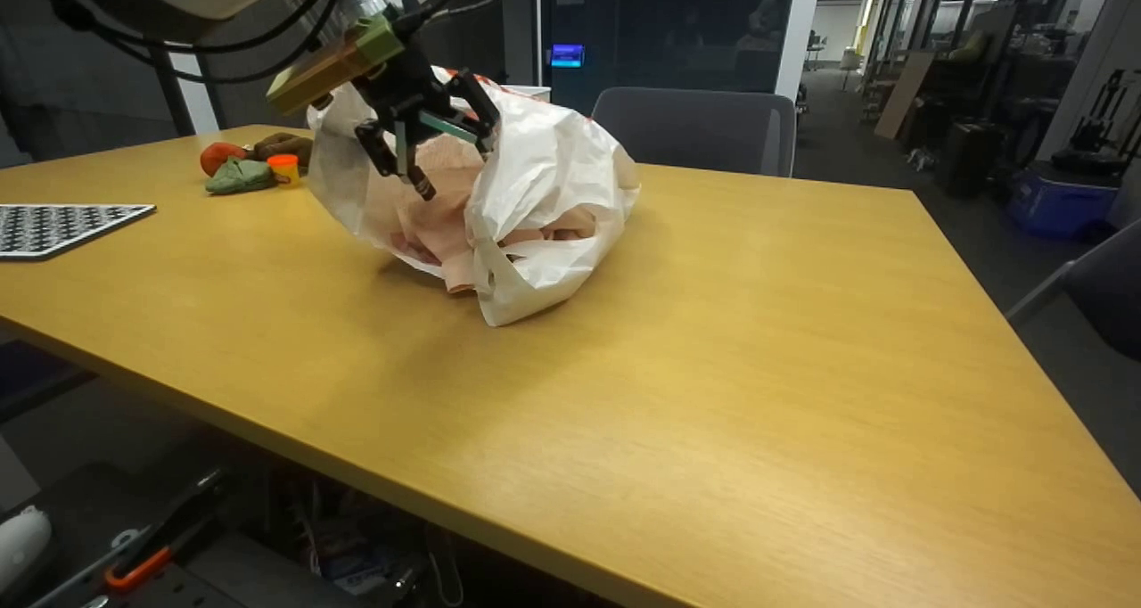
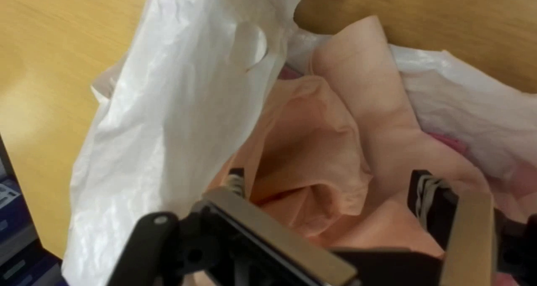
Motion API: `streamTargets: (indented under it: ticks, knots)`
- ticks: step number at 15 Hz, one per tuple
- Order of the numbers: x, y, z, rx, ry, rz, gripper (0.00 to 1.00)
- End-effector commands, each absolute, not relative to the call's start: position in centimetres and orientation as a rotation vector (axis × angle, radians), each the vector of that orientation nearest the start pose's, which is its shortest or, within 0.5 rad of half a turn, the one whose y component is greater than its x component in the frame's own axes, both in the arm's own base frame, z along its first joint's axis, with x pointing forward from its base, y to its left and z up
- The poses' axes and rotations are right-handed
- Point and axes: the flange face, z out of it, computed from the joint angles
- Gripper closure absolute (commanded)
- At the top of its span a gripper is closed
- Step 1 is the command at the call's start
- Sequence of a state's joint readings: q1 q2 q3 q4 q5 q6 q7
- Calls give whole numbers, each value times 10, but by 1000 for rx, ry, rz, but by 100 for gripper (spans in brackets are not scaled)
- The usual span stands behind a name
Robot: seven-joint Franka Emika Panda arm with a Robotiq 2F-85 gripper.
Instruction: Take the pink clothing out of the carrier bag
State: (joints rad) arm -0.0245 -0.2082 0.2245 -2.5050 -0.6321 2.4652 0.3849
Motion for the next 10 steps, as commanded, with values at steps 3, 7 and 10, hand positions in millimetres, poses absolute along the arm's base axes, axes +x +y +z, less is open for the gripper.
streamTargets:
  ticks: [3, 7, 10]
  knots:
    - [494, 80, 353, -3532, -391, -450, 0]
    - [516, 70, 328, -3590, -347, -334, 0]
    - [526, 69, 316, -3623, -348, -264, 0]
